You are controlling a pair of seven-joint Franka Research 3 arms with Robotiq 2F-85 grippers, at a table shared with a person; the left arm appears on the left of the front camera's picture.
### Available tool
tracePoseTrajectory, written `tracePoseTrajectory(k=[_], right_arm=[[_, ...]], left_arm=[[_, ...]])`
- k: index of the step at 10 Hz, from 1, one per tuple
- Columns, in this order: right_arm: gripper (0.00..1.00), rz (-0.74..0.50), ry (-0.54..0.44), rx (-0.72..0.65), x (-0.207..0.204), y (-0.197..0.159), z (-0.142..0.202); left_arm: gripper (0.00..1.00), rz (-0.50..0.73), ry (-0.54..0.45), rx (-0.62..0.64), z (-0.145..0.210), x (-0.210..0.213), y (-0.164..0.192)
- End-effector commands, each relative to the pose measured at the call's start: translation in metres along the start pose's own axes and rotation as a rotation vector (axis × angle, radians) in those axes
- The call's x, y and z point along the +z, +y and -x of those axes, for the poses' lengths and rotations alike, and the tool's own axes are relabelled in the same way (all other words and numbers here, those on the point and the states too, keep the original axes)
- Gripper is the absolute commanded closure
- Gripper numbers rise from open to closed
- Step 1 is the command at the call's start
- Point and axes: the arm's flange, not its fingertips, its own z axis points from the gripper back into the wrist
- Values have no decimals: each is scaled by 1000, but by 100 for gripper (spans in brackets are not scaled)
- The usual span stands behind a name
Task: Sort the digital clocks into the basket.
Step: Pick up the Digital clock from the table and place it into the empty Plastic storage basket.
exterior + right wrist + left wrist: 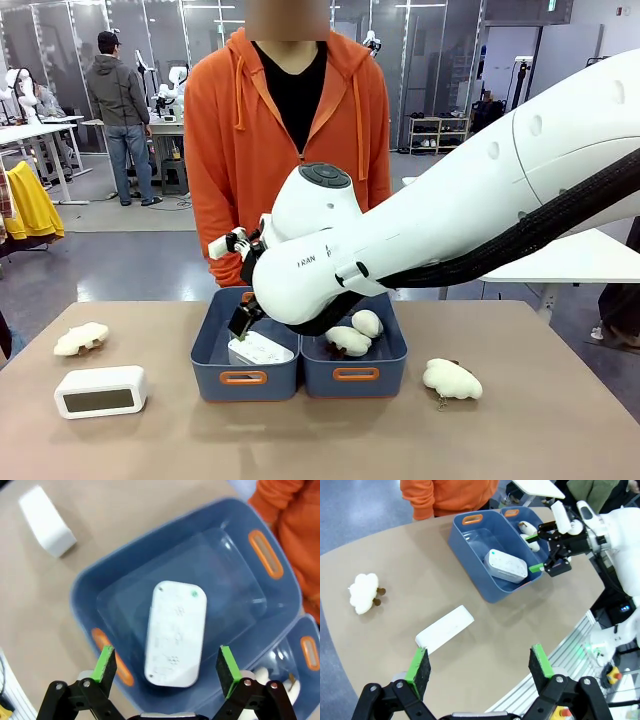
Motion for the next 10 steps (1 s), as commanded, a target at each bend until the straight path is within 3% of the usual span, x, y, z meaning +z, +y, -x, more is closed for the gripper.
tracePoseTrajectory(k=[1, 4, 7, 10], right_arm=[[0, -104, -62, 8, 68, 14, -16], [0, -126, -62, -166, 154, -35, 41], [0, -73, -73, -392, 208, -79, 149], [0, -3, -98, -675, 234, -104, 261]], left_arm=[[0, 19, -5, -15, 1, 0, 1], [0, 19, -5, -15, 1, 0, 1], [0, 19, -5, -15, 1, 0, 1], [0, 19, -5, -15, 1, 0, 1]])
